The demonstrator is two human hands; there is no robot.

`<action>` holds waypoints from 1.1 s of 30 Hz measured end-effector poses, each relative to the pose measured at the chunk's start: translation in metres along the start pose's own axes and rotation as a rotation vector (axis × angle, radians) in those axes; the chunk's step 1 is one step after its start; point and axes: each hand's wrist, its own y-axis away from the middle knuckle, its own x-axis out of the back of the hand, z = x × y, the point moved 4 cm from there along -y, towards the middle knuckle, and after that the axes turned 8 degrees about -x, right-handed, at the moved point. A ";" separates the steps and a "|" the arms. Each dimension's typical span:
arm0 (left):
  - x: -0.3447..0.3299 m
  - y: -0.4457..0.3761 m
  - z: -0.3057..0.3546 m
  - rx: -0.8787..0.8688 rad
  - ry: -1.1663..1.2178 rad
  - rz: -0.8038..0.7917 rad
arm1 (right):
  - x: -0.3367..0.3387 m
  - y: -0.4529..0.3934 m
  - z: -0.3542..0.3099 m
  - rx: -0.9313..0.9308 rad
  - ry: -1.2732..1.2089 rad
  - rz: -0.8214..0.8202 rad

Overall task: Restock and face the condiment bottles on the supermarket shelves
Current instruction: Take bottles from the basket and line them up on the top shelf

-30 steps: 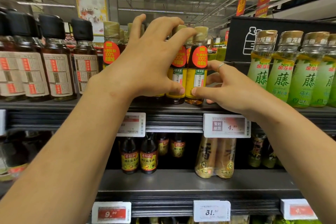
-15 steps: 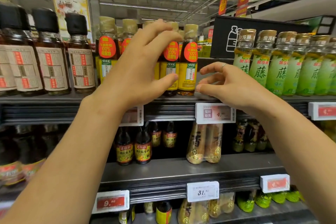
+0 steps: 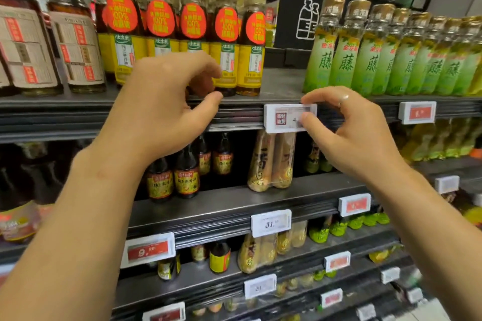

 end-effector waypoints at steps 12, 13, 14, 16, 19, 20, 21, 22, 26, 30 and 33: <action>-0.137 0.069 0.123 0.195 0.288 -0.234 | 0.034 0.138 0.179 -0.390 -0.103 -0.176; -0.161 0.080 0.131 0.299 0.360 -0.315 | 0.037 0.160 0.207 -0.472 -0.093 -0.225; -0.189 0.093 0.141 0.402 0.430 -0.400 | 0.041 0.186 0.238 -0.565 -0.075 -0.273; -0.245 0.123 0.162 0.550 0.544 -0.579 | 0.052 0.244 0.294 -0.753 -0.048 -0.359; -0.322 0.172 0.195 0.678 0.593 -0.857 | 0.073 0.334 0.362 -1.013 -0.036 -0.421; -0.345 0.190 0.206 0.720 0.597 -0.946 | 0.080 0.363 0.379 -1.089 -0.030 -0.441; -0.366 0.206 0.219 0.750 0.591 -1.026 | 0.086 0.391 0.394 -1.161 -0.018 -0.454; -0.386 0.221 0.231 0.764 0.585 -1.098 | 0.092 0.416 0.407 -1.234 0.000 -0.462; -0.456 0.273 0.281 0.840 0.631 -1.280 | 0.107 0.499 0.452 -1.401 0.019 -0.475; -0.517 0.324 0.322 0.924 0.586 -1.466 | 0.108 0.558 0.494 -1.572 0.086 -0.568; -0.559 0.359 0.353 0.926 0.555 -1.655 | 0.101 0.581 0.518 -1.634 0.095 -0.539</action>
